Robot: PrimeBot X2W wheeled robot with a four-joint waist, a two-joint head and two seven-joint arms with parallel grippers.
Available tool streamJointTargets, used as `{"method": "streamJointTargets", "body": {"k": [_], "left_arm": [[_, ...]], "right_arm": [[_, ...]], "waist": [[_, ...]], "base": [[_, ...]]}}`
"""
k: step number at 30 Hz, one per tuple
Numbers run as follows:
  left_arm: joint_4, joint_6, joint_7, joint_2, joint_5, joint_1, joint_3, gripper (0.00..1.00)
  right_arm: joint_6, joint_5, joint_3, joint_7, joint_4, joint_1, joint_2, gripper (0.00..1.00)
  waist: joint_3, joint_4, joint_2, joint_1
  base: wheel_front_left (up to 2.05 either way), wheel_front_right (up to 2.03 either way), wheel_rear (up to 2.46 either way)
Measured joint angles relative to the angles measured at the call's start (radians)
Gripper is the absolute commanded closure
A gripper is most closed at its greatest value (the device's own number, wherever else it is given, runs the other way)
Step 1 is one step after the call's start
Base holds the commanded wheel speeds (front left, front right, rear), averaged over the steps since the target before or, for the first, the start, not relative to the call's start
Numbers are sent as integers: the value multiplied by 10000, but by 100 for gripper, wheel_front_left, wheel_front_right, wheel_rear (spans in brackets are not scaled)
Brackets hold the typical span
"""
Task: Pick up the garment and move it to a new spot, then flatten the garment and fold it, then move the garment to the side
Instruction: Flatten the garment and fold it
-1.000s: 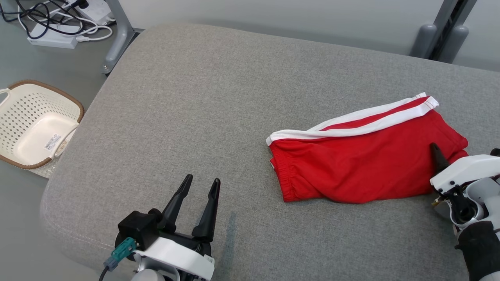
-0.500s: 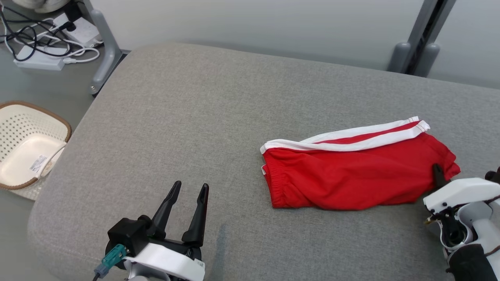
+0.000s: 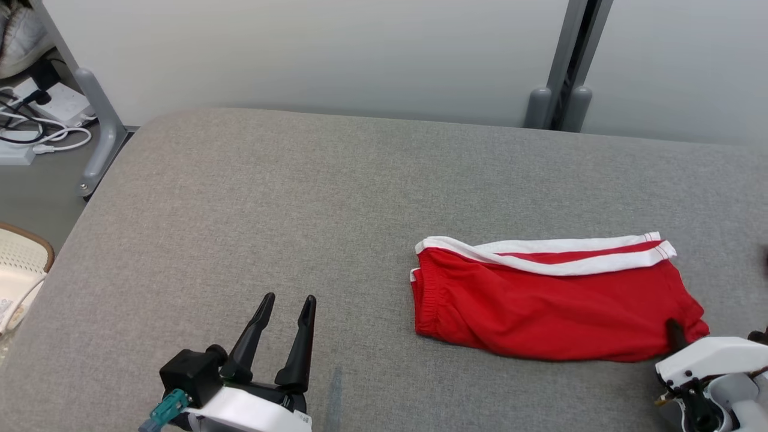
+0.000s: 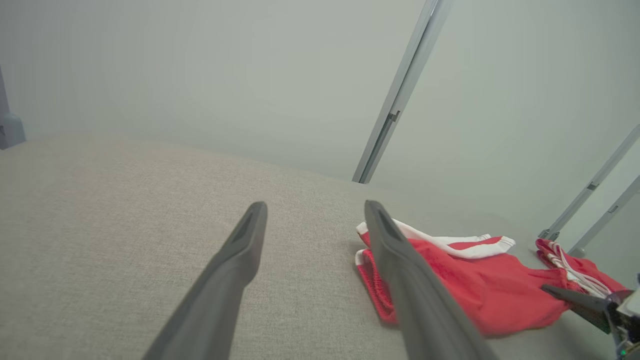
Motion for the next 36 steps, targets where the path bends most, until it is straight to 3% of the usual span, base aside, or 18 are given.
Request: {"method": "streamJointTargets", "body": {"k": [11, 19, 28, 36], "left_arm": [[75, -6, 0, 2, -408, -19, -98, 0], [148, -6, 0, 2, -303, -3, 50, 0], [291, -52, 0, 0, -213, 30, 123, 0], [359, -69, 0, 2, -142, 100, 136, 0]], "right_arm": [[0, -132, -502, 297, 136, 74, 31, 100], [0, 293, 69, 148, -1682, 18, 416, 100], [0, 673, 1739, 255, -4512, 527, 612, 100], [0, 863, 3170, 598, -5770, 1046, 704, 100]], "waist": [[-42, -45, 0, 0], [-90, 78, 0, 0], [-355, 118, 0, 0], [-431, 225, 0, 0]], "base": [[0, 0, 0], [0, 0, 0], [0, 0, 0], [0, 0, 0]]}}
